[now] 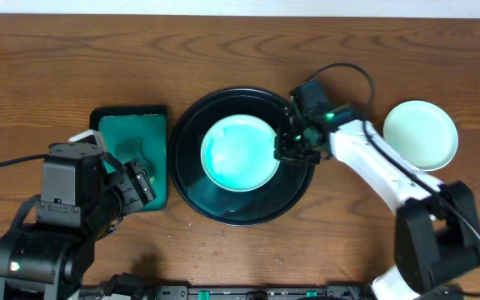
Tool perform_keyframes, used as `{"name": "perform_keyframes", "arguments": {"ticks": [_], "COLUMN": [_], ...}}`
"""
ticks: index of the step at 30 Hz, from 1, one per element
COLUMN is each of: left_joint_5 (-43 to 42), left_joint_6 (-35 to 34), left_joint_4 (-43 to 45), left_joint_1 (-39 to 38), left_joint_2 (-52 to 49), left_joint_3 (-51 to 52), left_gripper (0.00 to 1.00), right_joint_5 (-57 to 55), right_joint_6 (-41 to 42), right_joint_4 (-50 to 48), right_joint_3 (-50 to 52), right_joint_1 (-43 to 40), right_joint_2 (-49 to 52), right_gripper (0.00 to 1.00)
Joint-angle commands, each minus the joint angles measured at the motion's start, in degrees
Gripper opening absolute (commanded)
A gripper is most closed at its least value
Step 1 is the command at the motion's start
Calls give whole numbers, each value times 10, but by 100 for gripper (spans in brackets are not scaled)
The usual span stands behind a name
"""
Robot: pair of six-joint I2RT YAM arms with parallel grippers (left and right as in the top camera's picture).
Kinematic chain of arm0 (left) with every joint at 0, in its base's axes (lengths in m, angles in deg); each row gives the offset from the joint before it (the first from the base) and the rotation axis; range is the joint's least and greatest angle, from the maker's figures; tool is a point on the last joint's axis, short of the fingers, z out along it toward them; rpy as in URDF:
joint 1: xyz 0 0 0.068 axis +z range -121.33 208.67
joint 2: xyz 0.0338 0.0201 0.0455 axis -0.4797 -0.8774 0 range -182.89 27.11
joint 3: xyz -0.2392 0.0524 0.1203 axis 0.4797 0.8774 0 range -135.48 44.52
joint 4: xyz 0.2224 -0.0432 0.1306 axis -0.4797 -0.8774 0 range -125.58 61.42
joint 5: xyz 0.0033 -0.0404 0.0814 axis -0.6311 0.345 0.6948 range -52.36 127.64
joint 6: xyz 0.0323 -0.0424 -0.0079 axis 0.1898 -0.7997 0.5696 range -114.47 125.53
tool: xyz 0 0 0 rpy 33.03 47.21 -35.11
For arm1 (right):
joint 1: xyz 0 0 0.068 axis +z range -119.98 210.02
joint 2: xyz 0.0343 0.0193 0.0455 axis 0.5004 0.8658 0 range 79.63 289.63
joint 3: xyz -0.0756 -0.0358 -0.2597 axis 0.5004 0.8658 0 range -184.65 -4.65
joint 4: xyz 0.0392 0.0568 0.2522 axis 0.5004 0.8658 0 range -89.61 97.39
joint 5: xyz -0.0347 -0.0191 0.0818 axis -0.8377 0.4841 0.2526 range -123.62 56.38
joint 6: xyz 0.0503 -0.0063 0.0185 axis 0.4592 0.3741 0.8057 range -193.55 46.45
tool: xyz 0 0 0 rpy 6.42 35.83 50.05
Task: Clean dirty plates on tray and stack at the side
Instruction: 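Retract the left arm to rest and lift the plate rim with the right gripper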
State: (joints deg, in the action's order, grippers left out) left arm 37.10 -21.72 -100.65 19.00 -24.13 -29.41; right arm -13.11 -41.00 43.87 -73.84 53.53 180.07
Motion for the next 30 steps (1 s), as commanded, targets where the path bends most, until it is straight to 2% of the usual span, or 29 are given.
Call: {"name": "perform_keyframes", "arguments": {"ticks": [1,9,17,23,30], "left_joint_5": [-3,-3,-3,-3,-3], "left_joint_6": [-17,-18,-18,-18,-18], "left_joint_4": [-8,-12,-12,-12,-12], "left_joint_1": [-3,-3,-3,-3,-3], "left_joint_2": [-3,-3,-3,-3,-3], "left_joint_3": [-1,-1,-1,-1,-1], "left_gripper": [79,79,79,79,79], "right_joint_5": [37,106,226,232,130], "right_joint_6": [-8,-10,-74,-106,-133], "right_joint_4": [18,110,164,114,-11], "right_joint_3": [-7,-7,-7,-7,-7], "right_joint_1": [-17,-47,-52,-51,-50], "right_joint_2": [-29,-37,-37,-37,-37], "right_gripper": [2,2,2,2,2]}}
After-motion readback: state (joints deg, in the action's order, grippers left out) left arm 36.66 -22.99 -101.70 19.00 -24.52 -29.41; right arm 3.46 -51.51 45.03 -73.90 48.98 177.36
